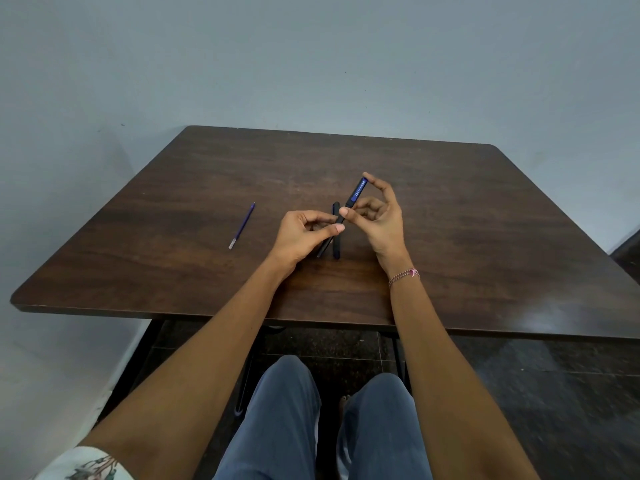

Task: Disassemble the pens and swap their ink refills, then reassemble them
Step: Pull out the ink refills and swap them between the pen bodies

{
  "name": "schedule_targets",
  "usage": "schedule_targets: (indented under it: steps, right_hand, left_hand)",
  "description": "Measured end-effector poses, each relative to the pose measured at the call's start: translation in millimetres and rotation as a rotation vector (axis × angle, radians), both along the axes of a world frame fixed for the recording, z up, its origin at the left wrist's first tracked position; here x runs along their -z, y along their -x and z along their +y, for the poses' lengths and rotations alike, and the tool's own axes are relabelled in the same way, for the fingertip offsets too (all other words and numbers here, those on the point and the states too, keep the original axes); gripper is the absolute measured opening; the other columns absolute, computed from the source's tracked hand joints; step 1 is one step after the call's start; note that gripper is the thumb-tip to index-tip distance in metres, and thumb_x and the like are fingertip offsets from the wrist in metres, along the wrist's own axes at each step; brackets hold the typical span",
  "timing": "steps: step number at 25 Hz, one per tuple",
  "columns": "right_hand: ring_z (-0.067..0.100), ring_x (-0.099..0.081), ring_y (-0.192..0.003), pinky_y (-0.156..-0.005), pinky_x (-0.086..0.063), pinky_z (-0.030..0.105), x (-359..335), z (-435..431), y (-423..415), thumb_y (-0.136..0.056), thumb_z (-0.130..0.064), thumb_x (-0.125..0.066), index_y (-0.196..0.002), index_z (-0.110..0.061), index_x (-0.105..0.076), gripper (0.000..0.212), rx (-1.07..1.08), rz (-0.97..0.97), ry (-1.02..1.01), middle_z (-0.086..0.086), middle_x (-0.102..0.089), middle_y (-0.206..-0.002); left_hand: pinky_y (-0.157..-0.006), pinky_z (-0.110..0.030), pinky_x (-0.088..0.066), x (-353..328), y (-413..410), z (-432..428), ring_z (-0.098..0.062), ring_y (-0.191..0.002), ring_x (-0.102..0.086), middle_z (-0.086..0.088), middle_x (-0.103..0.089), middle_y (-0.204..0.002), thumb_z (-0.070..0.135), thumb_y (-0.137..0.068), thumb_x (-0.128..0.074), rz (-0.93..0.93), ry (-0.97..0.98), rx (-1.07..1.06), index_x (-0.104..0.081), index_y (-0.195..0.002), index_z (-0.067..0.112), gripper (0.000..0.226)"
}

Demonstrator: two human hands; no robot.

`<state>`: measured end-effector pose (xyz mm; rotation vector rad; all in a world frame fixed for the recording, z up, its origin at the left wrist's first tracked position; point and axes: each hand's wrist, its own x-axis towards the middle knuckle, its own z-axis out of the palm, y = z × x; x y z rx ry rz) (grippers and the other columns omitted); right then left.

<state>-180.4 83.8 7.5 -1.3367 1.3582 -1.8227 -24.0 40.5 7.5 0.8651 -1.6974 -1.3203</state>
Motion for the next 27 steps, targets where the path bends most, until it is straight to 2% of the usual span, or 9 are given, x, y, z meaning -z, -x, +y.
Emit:
schedule_targets:
  steps: [4,7,12,19,23,27]
  right_hand:
    - [0.007,-0.065,-0.072,-0.076,-0.053,0.02,-0.3,0.3,0.4,-0.069,-0.003,-0.082,-0.126,-0.018,-0.049,0.068,0.008,-0.015,0.023,0.001,-0.065,-0.074]
    - [0.007,-0.065,-0.071,-0.076,-0.053,0.02,0.1,-0.2,0.7,-0.068,-0.002,-0.082,-0.124,-0.018,-0.049,0.066,0.002,-0.039,0.014,-0.001,-0.066,-0.074]
    - [0.012,-0.066,-0.074,-0.08,-0.054,0.027,0.4,0.3,1.2,-0.067,-0.004,-0.083,-0.118,-0.024,-0.053,0.063,-0.026,-0.055,0.027,-0.003,-0.069,-0.073]
    - [0.01,-0.067,-0.072,-0.077,-0.055,0.024,-3.3,3.7,-0.4,-0.067,-0.001,-0.082,-0.116,-0.023,-0.054,0.061,-0.047,-0.064,0.013,-0.002,-0.069,-0.072]
    - [0.01,-0.065,-0.069,-0.074,-0.054,0.022,-15.0,1.9,-4.4,-0.066,-0.001,-0.083,-0.117,-0.023,-0.055,0.062,-0.079,0.004,-0.015,0.004,-0.065,-0.072]
    - [0.012,-0.064,-0.069,-0.075,-0.054,0.024,-31.7,0.8,-4.7,-0.067,-0.002,-0.083,-0.12,-0.023,-0.056,0.064,-0.119,0.12,-0.057,0.003,-0.065,-0.072]
  left_hand:
    - [-0.08,-0.035,-0.055,-0.3,-0.5,-0.5,-0.023,-0.08,-0.067,-0.016,-0.072,-0.088,0.012,-0.074,-0.079,-0.012,-0.007,-0.004,-0.073,-0.093,0.011,0.02]
    - [-0.077,-0.039,-0.055,-1.0,-1.2,0.3,-0.023,-0.075,-0.065,-0.01,-0.07,-0.079,0.011,-0.074,-0.079,-0.02,-0.034,0.0,-0.073,-0.091,0.009,0.018]
    - [-0.076,-0.029,-0.052,-2.3,-1.8,2.3,-0.018,-0.073,-0.061,-0.006,-0.068,-0.076,0.01,-0.071,-0.081,-0.017,0.002,-0.003,-0.073,-0.083,0.014,0.015]
    - [-0.07,-0.025,-0.052,-2.7,-3.0,2.6,-0.018,-0.071,-0.061,-0.01,-0.068,-0.077,0.009,-0.071,-0.081,-0.012,0.005,-0.006,-0.073,-0.084,0.011,0.015]
    - [-0.06,-0.016,-0.052,-2.1,-4.6,3.5,-0.011,-0.066,-0.063,-0.005,-0.068,-0.073,0.008,-0.071,-0.08,0.036,-0.012,-0.044,-0.072,-0.081,0.014,0.014]
    - [-0.056,-0.018,-0.054,-3.9,-3.9,4.8,-0.004,-0.058,-0.064,0.003,-0.068,-0.065,0.006,-0.073,-0.079,0.079,-0.028,-0.053,-0.071,-0.08,0.015,0.014]
